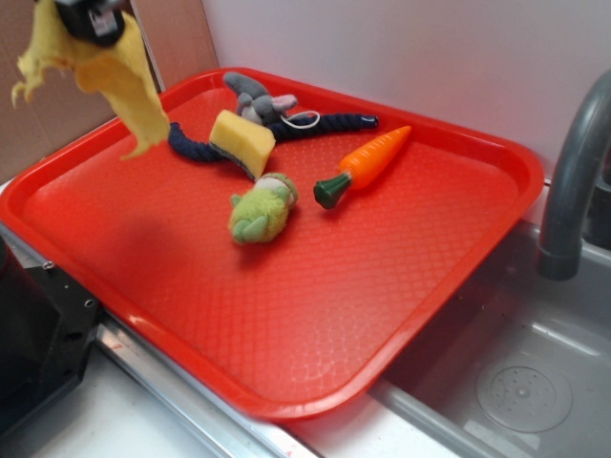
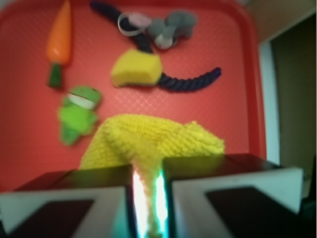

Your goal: Grab the yellow cloth.

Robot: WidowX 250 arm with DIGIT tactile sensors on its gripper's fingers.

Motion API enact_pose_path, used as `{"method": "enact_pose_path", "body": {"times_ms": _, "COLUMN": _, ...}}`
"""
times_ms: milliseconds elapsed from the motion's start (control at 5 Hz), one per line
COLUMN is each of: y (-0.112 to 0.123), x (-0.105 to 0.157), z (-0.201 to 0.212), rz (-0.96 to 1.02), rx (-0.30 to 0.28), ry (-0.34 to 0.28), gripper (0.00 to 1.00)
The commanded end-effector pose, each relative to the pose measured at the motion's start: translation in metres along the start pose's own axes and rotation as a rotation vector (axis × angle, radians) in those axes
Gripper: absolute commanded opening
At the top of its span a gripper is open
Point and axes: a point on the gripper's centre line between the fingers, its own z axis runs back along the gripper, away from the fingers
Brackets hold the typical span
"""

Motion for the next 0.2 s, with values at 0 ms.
{"method": "enact_pose_path", "body": {"times_ms": 0, "y": 0.0197, "x": -0.0167, "z": 0.0407, "rz": 0.223, "rx": -0.005, "ry": -0.054, "gripper": 0.0}}
